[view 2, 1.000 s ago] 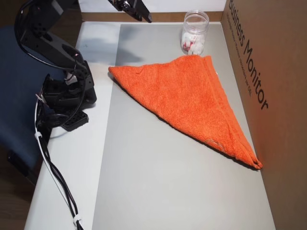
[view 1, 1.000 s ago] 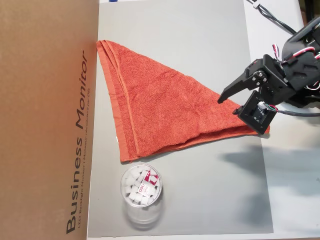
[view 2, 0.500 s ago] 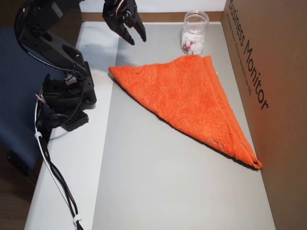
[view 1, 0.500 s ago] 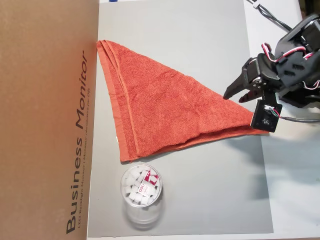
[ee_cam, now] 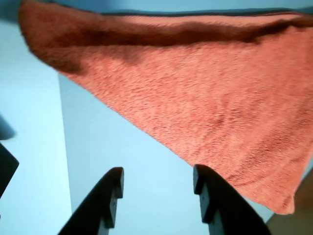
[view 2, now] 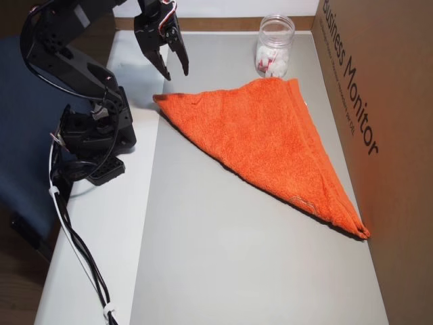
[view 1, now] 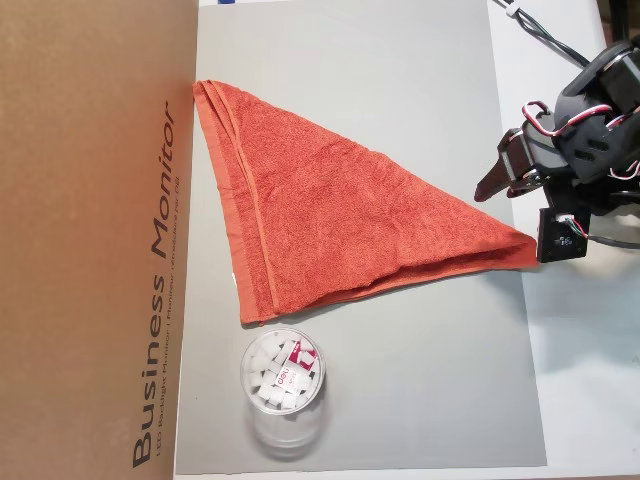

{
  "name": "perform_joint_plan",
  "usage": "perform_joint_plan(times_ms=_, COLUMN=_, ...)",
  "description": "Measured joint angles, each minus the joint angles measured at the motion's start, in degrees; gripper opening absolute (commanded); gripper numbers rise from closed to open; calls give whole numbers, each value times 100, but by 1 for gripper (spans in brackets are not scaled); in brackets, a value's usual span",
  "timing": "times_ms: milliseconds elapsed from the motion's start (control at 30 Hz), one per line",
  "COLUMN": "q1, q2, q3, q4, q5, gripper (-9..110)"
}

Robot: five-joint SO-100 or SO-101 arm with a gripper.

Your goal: Fold the blanket.

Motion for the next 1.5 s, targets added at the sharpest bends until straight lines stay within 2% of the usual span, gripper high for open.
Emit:
perform_joint_plan(times_ms=300, q1=-167, q2=-563, q3=211, q4=-721, q5=35, gripper=14)
perform_joint_plan(times_ms=533, q1=-606, q2=-984, q3=132, q4=-1116, q5=1389, gripper=14)
perform_joint_plan(times_ms=667, q1=-1107, q2=-1151, q3=114, q4=-1090, q5=2268, gripper=14)
perform_joint_plan(times_ms=833, q1=-1644, q2=-1213, q3=105, q4=-668, q5=2769, gripper=14)
perform_joint_plan(times_ms=1000, q1=-1749, q2=-1213, q3=149, q4=-360, q5=3305, gripper=14)
perform_joint_plan(times_ms=1200, q1=-1652, q2=-1239, q3=439, q4=-325, q5=3393, gripper=14)
perform_joint_plan(times_ms=1500, q1=-1635, q2=-2224, q3=246, q4=-343, q5=4359, gripper=14)
